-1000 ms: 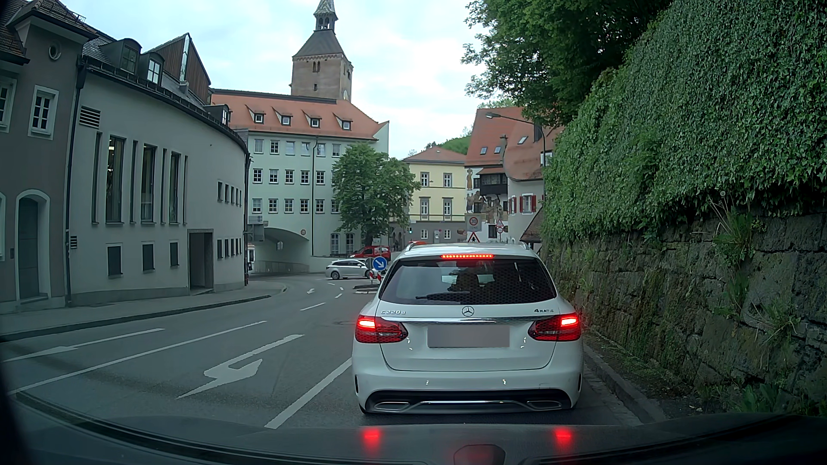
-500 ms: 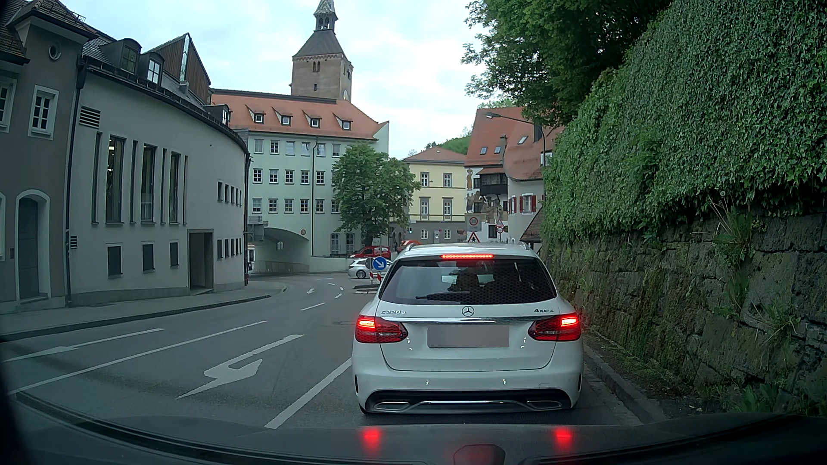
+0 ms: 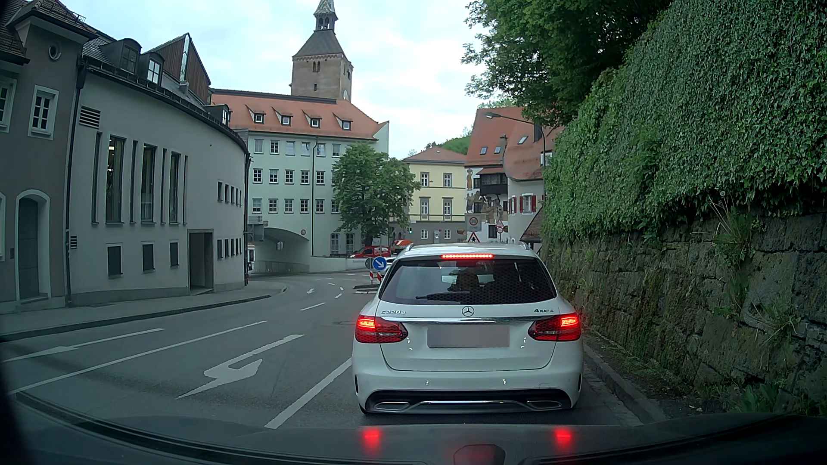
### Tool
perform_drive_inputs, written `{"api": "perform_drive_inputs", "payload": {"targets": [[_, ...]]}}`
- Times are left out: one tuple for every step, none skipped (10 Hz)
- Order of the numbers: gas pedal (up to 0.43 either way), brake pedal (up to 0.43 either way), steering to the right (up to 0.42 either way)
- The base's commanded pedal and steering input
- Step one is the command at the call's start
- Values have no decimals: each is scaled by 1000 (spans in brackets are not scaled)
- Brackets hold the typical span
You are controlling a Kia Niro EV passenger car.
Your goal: Follow the waypoints while adhering to traffic rules and regulations
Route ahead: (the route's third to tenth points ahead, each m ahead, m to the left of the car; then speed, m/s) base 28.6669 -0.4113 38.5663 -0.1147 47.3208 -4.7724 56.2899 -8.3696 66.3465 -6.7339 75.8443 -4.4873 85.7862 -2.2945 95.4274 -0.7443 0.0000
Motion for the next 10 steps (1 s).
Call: {"api": "perform_drive_inputs", "payload": {"targets": [[0, 201, 43], [0, 201, 43], [0, 201, 43], [0, 201, 43], [0, 201, 43], [0, 201, 43], [0, 201, 43], [0, 201, 43], [0, 207, 43], [0, 201, 43]]}}
